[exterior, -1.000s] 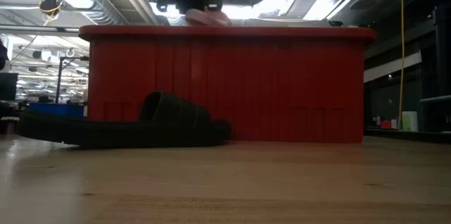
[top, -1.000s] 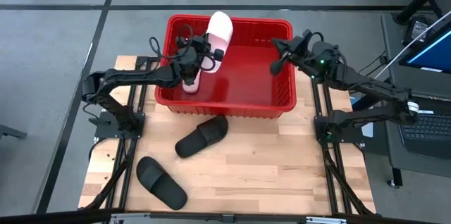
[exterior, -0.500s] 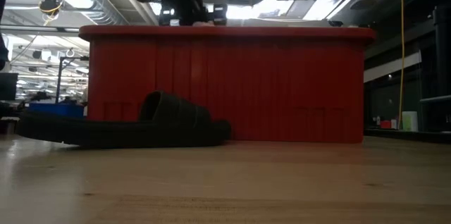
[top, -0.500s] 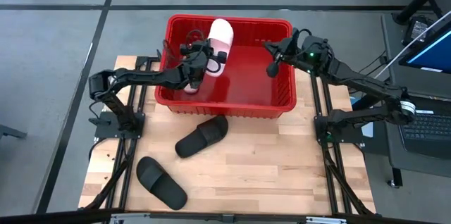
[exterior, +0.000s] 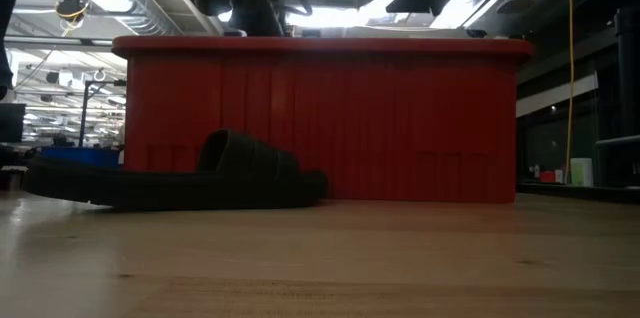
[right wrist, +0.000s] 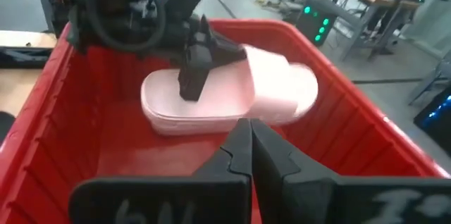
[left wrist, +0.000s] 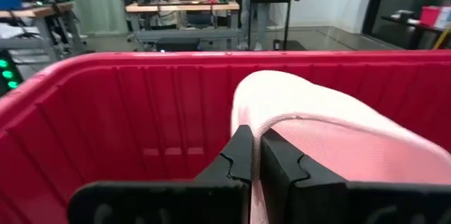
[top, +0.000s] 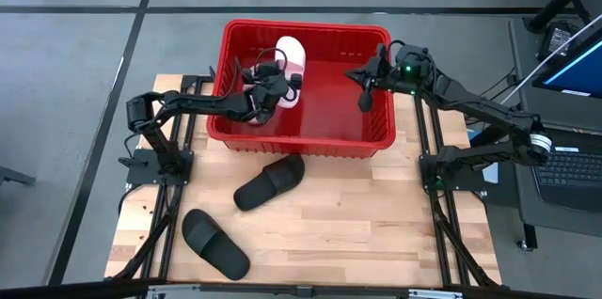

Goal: Pick and place slides into bin
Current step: Put the pink slide into the red bin

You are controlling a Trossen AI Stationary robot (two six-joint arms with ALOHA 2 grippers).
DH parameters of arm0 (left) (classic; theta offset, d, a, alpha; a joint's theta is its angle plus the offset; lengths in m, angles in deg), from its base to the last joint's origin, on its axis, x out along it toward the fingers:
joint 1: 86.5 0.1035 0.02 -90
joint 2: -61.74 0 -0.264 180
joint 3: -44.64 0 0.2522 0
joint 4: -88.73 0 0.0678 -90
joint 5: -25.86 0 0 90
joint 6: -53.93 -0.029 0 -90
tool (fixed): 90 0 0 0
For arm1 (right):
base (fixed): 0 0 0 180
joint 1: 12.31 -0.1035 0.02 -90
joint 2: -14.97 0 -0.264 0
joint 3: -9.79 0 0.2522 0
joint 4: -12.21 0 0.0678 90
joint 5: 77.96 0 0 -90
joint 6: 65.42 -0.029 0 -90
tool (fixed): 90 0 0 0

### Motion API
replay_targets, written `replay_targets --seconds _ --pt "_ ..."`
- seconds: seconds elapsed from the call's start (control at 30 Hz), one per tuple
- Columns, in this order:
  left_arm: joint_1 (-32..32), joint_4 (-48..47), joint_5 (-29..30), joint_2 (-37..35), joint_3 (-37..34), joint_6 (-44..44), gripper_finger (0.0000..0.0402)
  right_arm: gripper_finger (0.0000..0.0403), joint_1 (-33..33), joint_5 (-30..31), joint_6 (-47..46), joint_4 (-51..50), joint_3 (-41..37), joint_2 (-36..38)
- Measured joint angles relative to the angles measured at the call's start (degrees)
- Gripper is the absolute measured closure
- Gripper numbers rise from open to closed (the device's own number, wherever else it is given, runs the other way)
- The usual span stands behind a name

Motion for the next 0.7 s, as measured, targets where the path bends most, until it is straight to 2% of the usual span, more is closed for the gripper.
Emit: replay_targets --seconds 0.27,0.5,0.7 --pt "1.5 -3.6 0.4 1.3 0.0 1.3 0.0398 0.0399 0.4 -0.3 1.4 -1.5 0.0 0.0" --pt "3.8 -3.9 -3.0 4.5 0.0 5.4 0.0398 0.0399 0.4 -0.5 1.3 -3.3 0.0 0.0" --pt "5.5 -3.9 -3.4 6.5 0.0 6.5 0.0398 0.0399 0.4 -0.9 1.4 -4.8 0.0 0.0"
